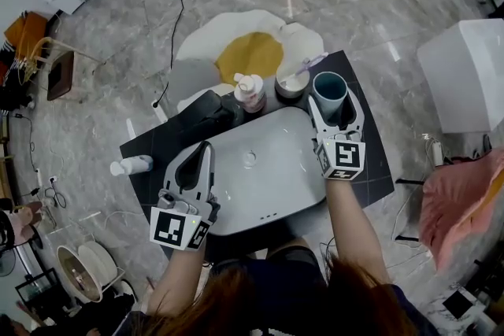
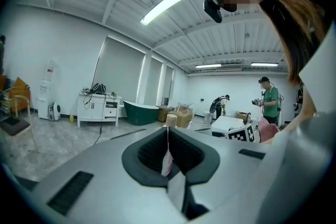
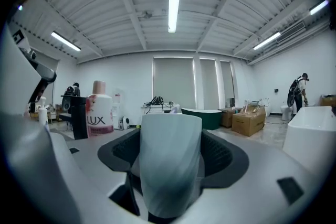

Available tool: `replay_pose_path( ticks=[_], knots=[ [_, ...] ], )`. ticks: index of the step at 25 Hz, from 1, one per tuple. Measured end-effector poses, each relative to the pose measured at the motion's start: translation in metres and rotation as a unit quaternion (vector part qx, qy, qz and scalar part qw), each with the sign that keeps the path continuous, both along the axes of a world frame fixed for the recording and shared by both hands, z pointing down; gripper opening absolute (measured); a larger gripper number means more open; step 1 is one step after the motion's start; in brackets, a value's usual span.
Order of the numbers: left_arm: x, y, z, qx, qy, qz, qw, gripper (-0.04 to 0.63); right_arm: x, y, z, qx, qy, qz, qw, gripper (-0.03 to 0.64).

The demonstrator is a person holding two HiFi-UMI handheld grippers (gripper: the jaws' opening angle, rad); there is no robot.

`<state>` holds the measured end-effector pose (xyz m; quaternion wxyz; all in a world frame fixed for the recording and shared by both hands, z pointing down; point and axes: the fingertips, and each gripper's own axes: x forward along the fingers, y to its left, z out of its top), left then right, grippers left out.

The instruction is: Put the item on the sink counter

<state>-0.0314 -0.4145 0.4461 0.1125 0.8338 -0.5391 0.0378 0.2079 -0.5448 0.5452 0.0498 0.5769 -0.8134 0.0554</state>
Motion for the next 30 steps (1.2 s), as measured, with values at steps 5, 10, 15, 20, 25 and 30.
replay_pose_path(
  ticks=[5, 10, 15, 20, 25, 30],
  knots=[
    [0.004, 0.003, 0.002, -0.002, -0.003, 0.005, 1.0000, 0.023, 0.003, 0.003, 0.010, 0.002, 0.004, 0.011, 1.000, 0.372],
    [0.005, 0.004, 0.004, -0.004, -0.002, 0.006, 1.0000, 0.023, 0.003, 0.014, 0.020, -0.009, 0.020, 0.015, 1.000, 0.373],
    [0.005, 0.004, 0.005, -0.004, -0.004, 0.010, 0.9999, 0.023, 0.002, 0.016, 0.019, -0.004, 0.019, 0.016, 1.000, 0.371],
    [0.003, 0.004, 0.005, -0.005, -0.010, 0.011, 0.9999, 0.023, 0.004, 0.002, 0.015, 0.010, 0.024, 0.022, 0.999, 0.368],
    [0.001, 0.005, 0.006, -0.006, -0.009, 0.010, 0.9999, 0.023, 0.005, 0.012, 0.018, 0.011, 0.032, 0.027, 0.999, 0.370],
    [0.002, 0.005, 0.005, -0.003, -0.007, 0.013, 0.9999, 0.023, 0.009, 0.023, 0.019, -0.001, 0.011, 0.036, 0.999, 0.374]
  ],
)
